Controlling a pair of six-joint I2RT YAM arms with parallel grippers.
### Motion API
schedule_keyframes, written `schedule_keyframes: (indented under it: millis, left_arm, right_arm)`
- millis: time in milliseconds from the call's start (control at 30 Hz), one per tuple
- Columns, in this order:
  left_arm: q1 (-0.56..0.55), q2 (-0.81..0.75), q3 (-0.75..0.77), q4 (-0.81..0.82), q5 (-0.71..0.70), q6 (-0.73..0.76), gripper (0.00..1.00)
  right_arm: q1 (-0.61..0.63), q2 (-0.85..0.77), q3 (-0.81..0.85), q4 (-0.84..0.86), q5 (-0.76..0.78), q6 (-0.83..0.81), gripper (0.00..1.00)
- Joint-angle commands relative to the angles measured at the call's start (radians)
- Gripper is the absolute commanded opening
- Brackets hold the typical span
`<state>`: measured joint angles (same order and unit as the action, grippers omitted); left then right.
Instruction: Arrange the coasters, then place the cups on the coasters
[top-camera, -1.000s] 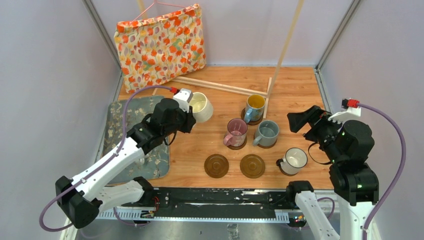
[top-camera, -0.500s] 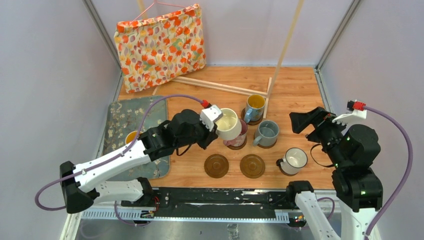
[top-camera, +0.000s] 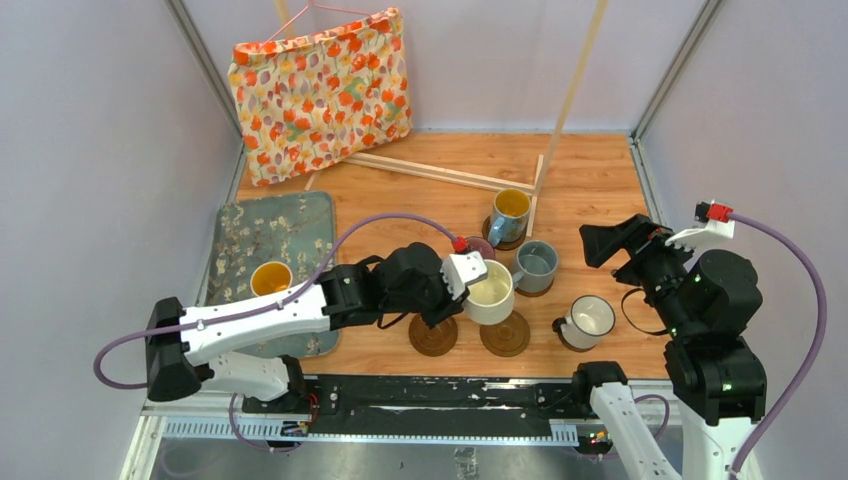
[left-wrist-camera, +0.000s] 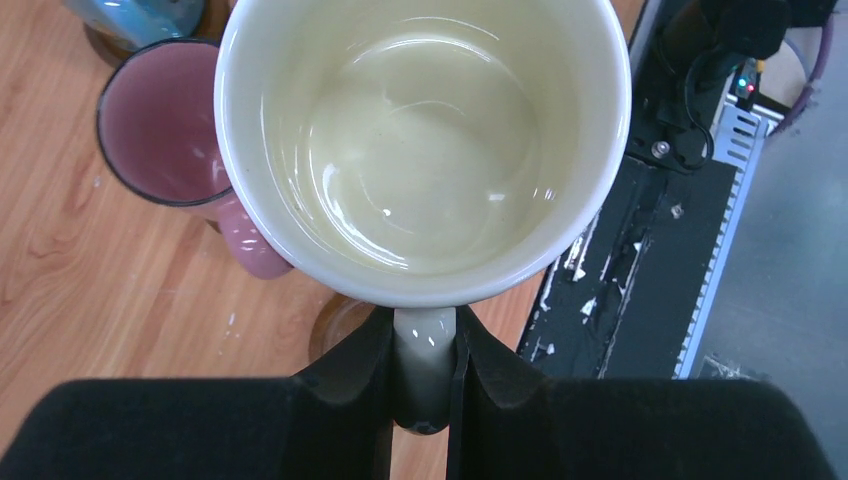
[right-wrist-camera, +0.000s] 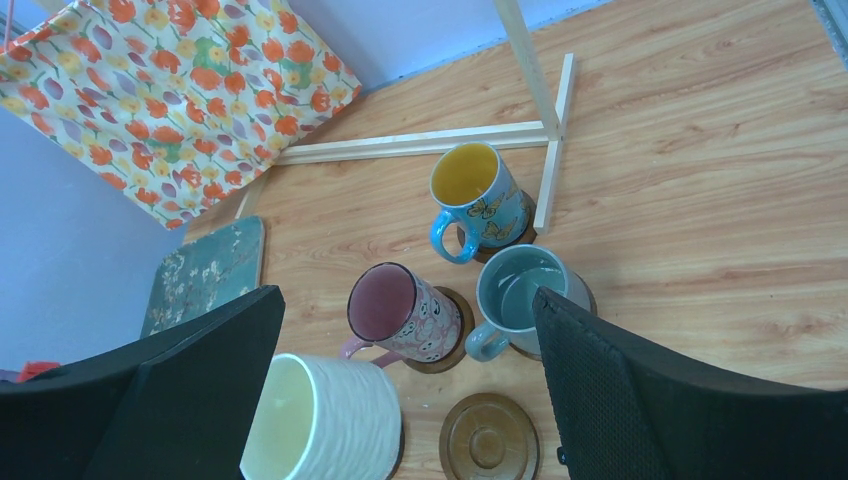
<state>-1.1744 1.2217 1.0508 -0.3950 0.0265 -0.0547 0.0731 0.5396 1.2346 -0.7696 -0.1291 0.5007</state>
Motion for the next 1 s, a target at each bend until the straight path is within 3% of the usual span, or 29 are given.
schedule_keyframes:
  millis: [0,567,967]
  left_arm:
    - [-0.049,0.026,0.069,0.115,0.03,0.028,0.0]
    - [-0.088,0.229,0.081,0.15,0.081,0.054,0.0]
    - [-0.096,0.365,0.112,0.172,0.017,0.082,0.0]
  right_arm:
    - [0.014,-0.007,0.023,0.003,0.011,-0.001,1.0]
    - [0.014,-0.01,0.016,-0.002,0.014,-0.002,1.0]
    - [0.014,-0.021,0.015,-0.007,0.025,-0.009,1.0]
